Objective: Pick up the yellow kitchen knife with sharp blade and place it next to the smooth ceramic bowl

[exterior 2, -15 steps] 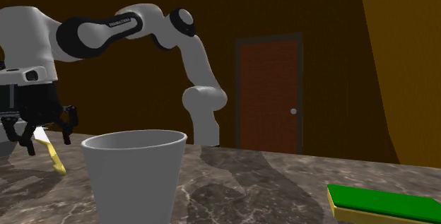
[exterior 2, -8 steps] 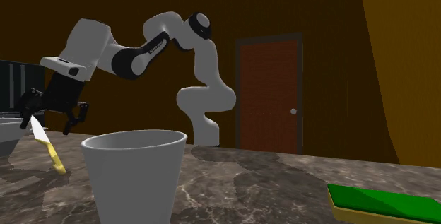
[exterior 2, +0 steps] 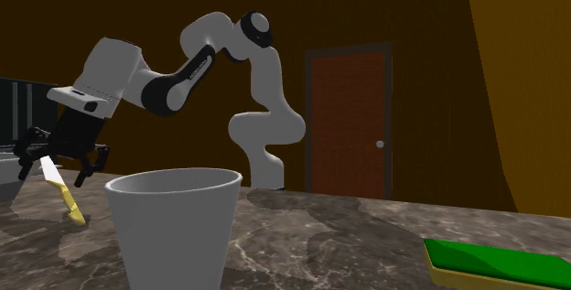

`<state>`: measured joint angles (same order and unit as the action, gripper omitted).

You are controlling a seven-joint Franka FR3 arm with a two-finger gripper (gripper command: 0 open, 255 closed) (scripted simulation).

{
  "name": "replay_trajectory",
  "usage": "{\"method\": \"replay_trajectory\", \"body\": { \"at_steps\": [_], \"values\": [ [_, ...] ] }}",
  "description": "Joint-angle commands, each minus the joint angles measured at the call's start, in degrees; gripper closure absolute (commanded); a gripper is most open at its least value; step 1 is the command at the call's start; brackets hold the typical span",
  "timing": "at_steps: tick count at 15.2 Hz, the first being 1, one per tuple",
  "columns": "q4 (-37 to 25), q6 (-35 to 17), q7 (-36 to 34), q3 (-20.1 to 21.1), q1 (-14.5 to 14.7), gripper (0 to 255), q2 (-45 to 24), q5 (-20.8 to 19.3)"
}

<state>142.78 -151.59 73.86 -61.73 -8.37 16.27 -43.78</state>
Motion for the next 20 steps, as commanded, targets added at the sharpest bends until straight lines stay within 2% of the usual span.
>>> {"method": "replay_trajectory", "body": {
  "at_steps": [1,5,6,15,20],
  "values": [
    [0.0,-0.3,0.1,-0.2,0.2,0,-0.3,0.2],
    [0.0,-0.3,0.1,-0.2,0.2,0,-0.3,0.1],
    [0.0,-0.3,0.1,-0.2,0.2,255,-0.3,0.1],
    [0.0,-0.3,0.1,-0.2,0.2,255,-0.3,0.2],
    [-1.6,5.2,0.3,3.0,-1.4,255,3.9,-0.4]
  ]
}}
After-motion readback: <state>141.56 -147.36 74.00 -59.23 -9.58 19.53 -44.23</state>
